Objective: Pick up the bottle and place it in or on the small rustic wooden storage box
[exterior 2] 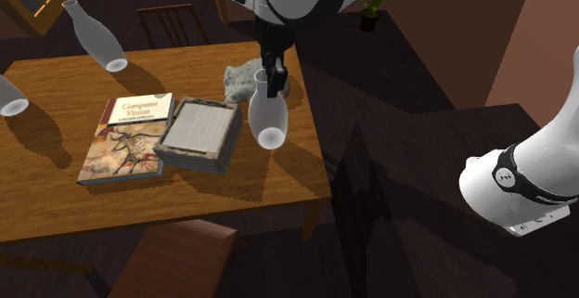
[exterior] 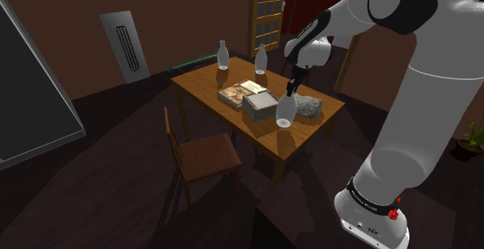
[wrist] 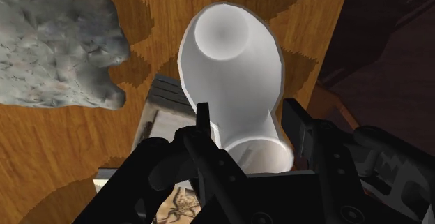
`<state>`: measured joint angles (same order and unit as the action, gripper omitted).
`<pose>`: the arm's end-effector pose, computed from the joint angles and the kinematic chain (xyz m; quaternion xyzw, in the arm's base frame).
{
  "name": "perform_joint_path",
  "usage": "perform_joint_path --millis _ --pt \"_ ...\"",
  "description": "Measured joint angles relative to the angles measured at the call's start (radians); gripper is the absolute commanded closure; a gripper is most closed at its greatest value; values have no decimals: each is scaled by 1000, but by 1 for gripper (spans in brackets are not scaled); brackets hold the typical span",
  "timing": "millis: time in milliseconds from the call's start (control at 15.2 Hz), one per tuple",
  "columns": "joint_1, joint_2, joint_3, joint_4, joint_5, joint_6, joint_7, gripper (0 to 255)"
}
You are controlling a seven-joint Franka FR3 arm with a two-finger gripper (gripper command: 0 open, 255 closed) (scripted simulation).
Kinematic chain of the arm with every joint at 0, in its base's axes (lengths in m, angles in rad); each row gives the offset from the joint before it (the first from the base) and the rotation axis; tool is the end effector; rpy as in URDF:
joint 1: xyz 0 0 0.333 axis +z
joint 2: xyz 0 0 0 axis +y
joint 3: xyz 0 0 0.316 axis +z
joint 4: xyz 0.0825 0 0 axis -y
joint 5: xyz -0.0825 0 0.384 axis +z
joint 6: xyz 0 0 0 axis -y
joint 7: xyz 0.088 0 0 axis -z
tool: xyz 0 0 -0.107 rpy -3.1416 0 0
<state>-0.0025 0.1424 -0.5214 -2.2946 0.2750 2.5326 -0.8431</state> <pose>0.4630 -0.2704 0.3069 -0.9954 -0.0554 -0.0782 0.0006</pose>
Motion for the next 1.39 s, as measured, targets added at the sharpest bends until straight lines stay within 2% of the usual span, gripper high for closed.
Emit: perform_joint_path --millis 726,1386 --pt "15 -115 -22 43 -124 -133 96 255" --pt "15 -196 -21 102 -197 -257 155 255"
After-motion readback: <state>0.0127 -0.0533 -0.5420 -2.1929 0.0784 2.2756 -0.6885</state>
